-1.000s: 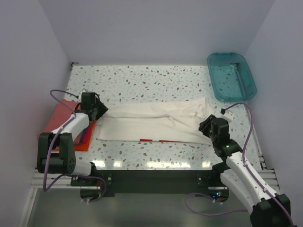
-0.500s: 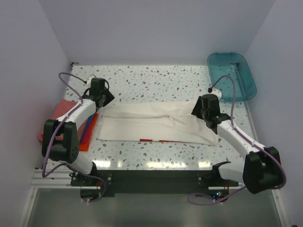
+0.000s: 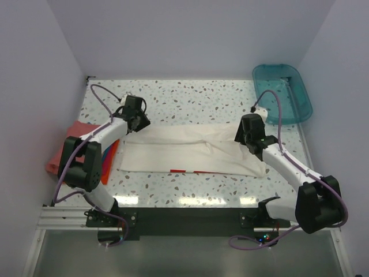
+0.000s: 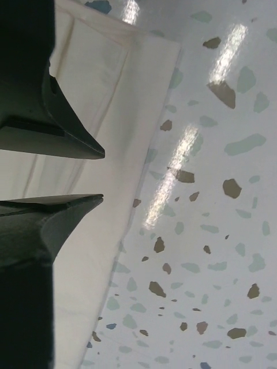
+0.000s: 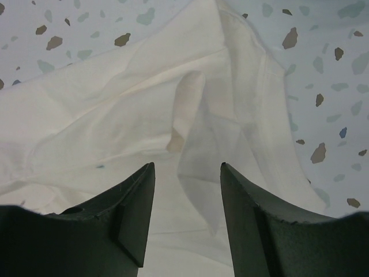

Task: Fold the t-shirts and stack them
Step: Fold the tshirt

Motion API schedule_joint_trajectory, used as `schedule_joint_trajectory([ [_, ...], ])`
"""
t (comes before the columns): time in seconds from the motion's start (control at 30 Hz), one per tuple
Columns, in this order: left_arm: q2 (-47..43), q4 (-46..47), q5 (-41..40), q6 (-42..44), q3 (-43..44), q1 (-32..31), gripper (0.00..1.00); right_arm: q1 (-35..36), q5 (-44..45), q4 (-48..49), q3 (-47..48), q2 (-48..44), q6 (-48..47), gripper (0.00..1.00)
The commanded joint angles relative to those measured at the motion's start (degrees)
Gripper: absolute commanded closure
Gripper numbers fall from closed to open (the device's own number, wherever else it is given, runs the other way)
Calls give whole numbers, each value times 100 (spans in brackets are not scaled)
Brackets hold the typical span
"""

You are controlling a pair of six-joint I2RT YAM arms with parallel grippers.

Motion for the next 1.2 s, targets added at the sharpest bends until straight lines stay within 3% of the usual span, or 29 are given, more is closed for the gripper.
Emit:
schedule_joint_trajectory([
  [0.0,-118,407,329,269,-39,-347,65,83,218,-62,-81,19,-134,47],
  [0.27,58,583,681,567,102,-981,65,136,358,-141,42,889,-90,47],
  [0.33,76,583,760,585,111,-1034,65,127,489,-290,42,925,-38,53],
  [0.4,50,548,795,594,102,-1087,65,127,560,-387,-37,741,77,66],
  [0.7,-320,416,962,673,-153,-1113,65,66,806,-1098,-266,-323,358,71],
  [0.93,-600,329,1304,682,-302,-1113,65,-514,85,-1494,-441,-560,508,90],
  [1.07,-697,381,1471,699,-338,-1113,65,-506,-159,-1214,-363,-850,368,84],
  [1.17,-759,293,1569,752,-276,-1113,65,-348,-346,-1081,-39,-598,358,87],
])
